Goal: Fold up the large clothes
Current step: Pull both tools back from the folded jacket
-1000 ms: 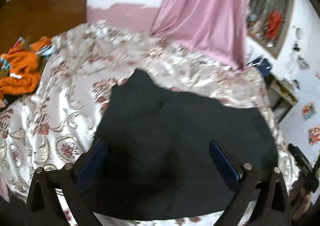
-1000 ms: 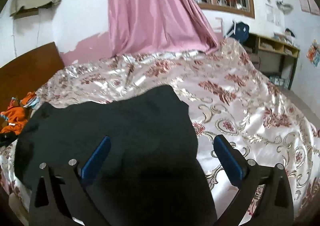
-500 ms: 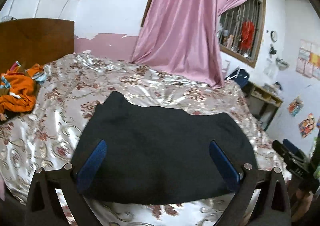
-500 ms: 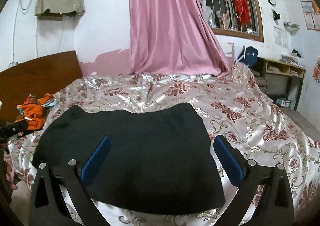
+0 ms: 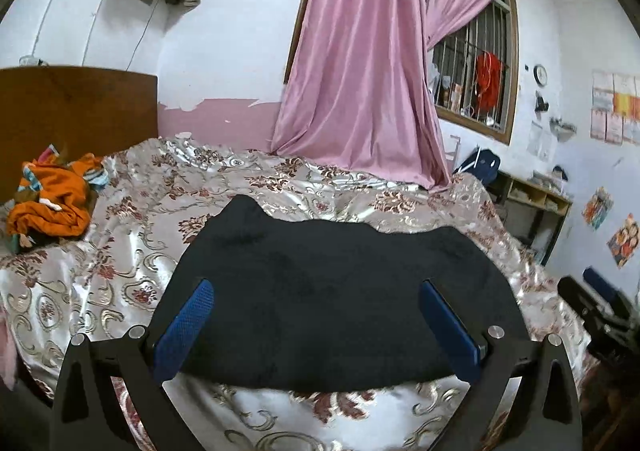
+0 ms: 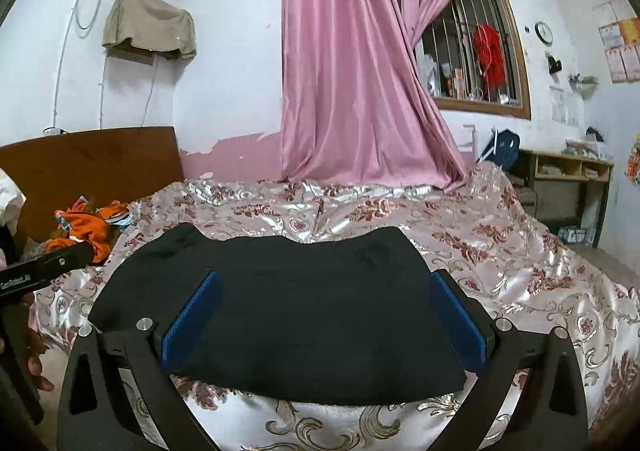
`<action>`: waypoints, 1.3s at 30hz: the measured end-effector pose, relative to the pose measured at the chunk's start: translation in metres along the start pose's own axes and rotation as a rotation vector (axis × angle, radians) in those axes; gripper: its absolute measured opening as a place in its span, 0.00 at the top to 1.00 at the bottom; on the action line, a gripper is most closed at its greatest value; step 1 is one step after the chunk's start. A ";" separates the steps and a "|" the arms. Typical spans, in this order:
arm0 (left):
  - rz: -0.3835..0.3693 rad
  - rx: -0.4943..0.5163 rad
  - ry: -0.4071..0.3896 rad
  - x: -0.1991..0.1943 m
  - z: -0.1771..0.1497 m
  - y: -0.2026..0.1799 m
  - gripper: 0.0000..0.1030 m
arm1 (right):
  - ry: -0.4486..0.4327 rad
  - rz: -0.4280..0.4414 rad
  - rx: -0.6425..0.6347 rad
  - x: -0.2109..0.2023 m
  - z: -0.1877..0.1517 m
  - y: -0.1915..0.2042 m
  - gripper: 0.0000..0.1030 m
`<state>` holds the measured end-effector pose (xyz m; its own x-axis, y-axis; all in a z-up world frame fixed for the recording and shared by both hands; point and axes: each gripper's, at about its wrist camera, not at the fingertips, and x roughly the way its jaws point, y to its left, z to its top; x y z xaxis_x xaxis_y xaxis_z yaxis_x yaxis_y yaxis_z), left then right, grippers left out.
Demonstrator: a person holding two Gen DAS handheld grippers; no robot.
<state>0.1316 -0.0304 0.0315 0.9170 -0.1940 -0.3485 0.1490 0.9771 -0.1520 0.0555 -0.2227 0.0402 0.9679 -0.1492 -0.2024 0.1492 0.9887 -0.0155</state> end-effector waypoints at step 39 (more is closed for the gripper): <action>0.134 0.103 0.060 -0.023 -0.061 0.002 0.00 | 0.107 0.042 -0.040 -0.007 -0.056 0.020 0.02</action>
<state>0.0879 -0.0296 -0.0176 0.9080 -0.0634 -0.4142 0.0669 0.9977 -0.0062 0.0402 -0.2011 -0.0136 0.9457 -0.1072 -0.3068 0.0987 0.9942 -0.0432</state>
